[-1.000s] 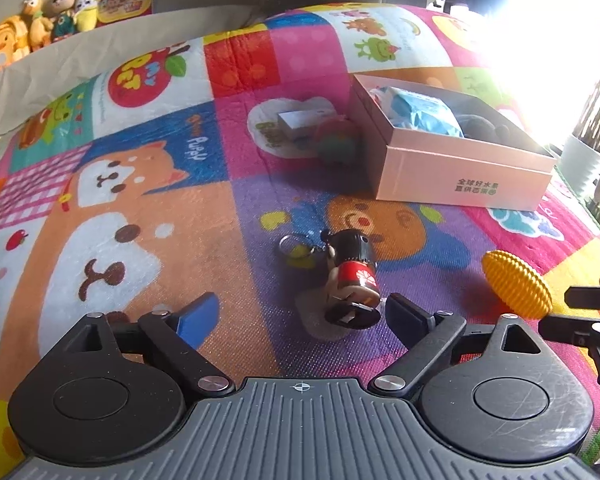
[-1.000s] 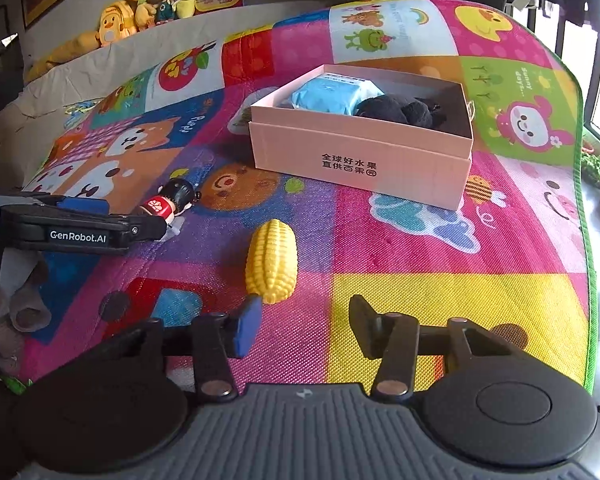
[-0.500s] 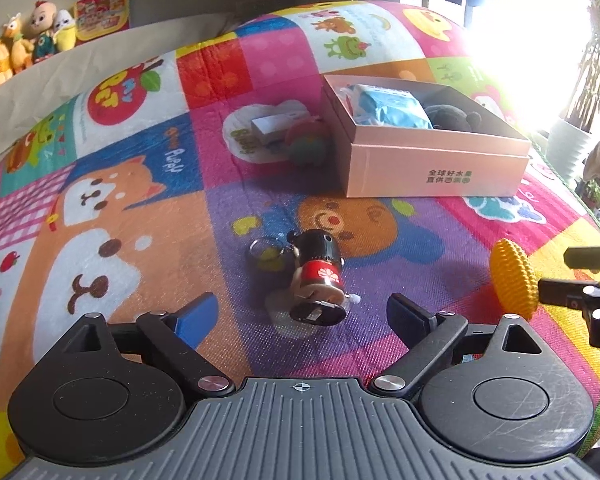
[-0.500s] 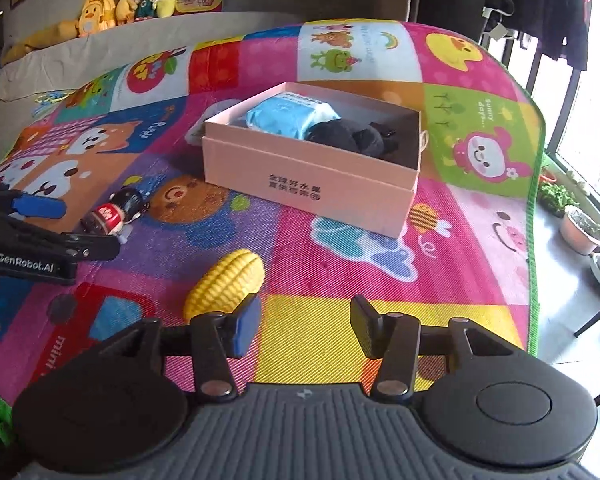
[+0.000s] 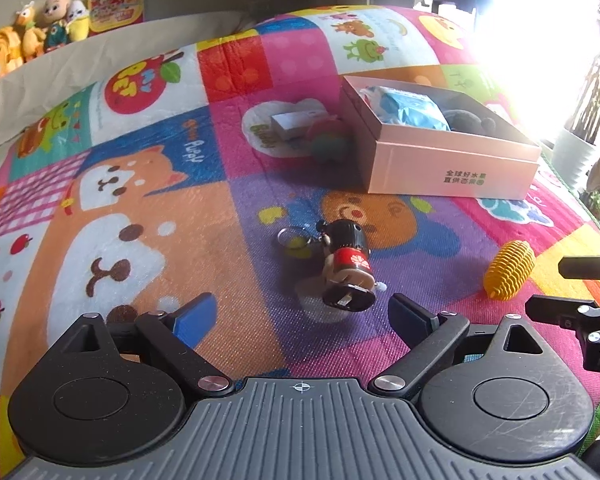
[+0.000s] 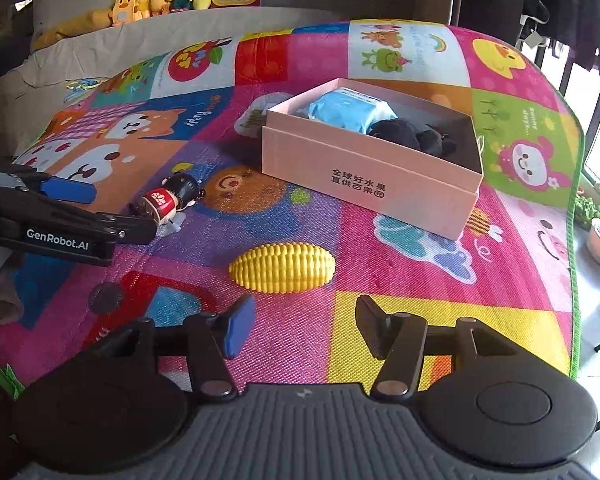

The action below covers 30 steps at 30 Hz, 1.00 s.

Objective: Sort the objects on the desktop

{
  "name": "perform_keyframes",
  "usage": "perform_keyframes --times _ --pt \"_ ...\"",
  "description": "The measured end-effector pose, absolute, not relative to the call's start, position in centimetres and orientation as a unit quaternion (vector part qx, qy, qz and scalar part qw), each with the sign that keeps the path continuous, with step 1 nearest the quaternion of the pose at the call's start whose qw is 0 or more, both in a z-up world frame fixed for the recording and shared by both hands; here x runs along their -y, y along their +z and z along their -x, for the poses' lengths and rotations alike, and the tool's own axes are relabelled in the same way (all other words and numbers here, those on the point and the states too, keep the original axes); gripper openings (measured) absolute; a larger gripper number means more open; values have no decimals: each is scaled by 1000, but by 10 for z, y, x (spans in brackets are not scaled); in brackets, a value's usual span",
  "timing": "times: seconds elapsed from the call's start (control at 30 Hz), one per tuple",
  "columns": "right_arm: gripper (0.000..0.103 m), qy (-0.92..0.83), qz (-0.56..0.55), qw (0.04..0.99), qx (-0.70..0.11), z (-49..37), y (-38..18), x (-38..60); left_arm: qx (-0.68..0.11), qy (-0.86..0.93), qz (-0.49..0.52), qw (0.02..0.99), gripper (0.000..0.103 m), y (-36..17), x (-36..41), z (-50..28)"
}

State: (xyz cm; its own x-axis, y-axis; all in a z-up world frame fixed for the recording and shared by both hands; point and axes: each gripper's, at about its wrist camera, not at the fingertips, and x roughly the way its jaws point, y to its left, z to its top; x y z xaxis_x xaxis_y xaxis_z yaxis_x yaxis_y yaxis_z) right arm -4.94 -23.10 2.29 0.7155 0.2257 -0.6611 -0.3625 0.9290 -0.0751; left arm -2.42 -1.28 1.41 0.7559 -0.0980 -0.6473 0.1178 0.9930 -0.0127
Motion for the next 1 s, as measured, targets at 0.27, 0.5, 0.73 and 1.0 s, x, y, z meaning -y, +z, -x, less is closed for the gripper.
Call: perform_keyframes --times 0.27,0.5,0.73,1.0 --pt "66 174 93 919 -343 39 21 223 -336 -48 -8 941 96 17 5 29" --pt "72 155 76 918 -357 27 18 214 -332 -43 0 942 97 19 -1 32" --pt "63 140 16 919 -369 24 20 226 -326 -92 6 941 96 20 9 35" --pt "63 87 56 943 -316 31 21 237 -325 -120 -48 937 72 17 34 16"
